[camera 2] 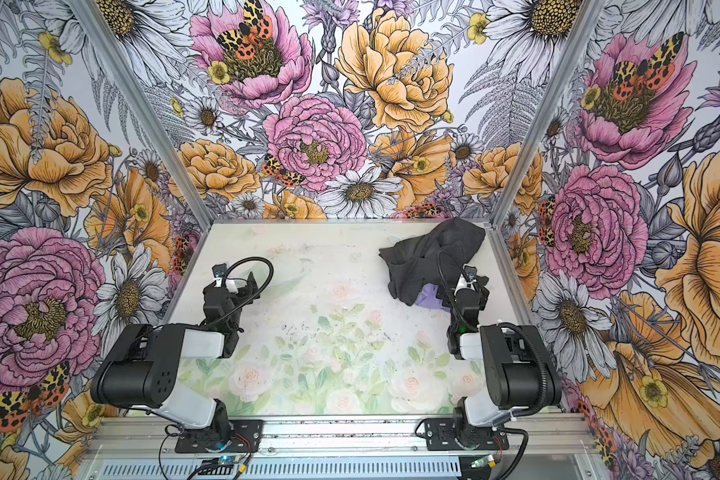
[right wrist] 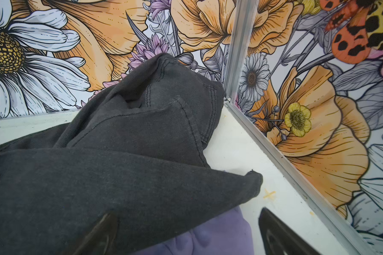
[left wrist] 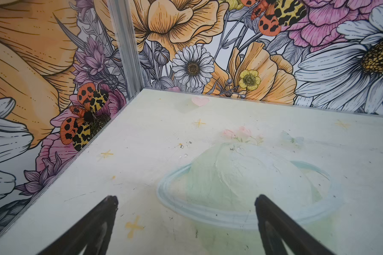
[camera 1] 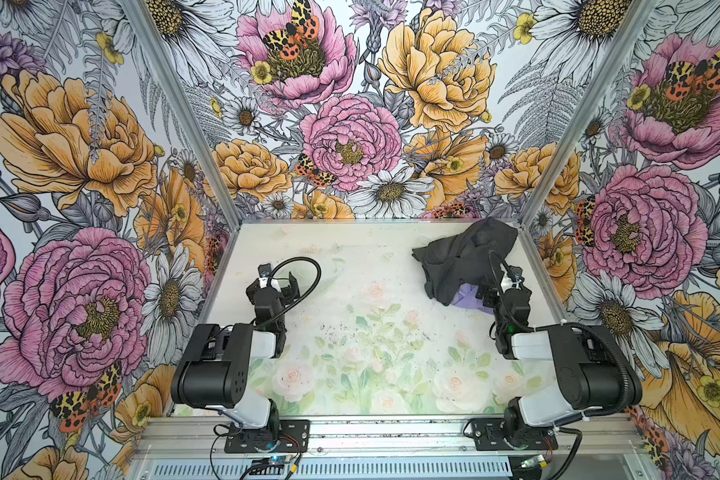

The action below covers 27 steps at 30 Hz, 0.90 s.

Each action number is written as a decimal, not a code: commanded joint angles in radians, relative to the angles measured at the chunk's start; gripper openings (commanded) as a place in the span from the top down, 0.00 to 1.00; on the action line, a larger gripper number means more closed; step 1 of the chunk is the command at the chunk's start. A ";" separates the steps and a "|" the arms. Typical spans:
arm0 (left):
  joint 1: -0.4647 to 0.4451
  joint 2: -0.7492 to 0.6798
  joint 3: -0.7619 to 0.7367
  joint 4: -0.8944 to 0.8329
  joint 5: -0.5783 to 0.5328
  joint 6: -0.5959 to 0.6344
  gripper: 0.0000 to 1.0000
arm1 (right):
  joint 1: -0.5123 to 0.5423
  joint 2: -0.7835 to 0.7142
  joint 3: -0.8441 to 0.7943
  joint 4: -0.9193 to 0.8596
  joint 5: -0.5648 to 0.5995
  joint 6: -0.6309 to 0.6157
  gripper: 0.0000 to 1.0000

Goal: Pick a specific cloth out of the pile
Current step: 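Raise both grippers and move the right gripper toward the cloth pile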

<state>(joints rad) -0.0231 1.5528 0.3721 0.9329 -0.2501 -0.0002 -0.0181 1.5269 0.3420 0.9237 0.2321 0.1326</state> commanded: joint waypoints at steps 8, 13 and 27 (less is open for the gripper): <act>-0.012 0.001 -0.007 0.037 0.025 0.022 0.01 | 0.007 0.007 0.015 0.007 0.006 -0.009 0.00; -0.009 0.000 -0.005 0.035 0.029 0.020 0.01 | 0.007 0.007 0.016 0.008 0.007 -0.009 0.01; 0.026 -0.005 -0.002 0.016 0.114 -0.001 0.01 | 0.007 0.005 0.015 0.007 0.006 -0.010 0.01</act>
<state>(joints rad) -0.0055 1.5528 0.3721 0.9321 -0.1738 0.0071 -0.0181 1.5269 0.3420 0.9241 0.2321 0.1326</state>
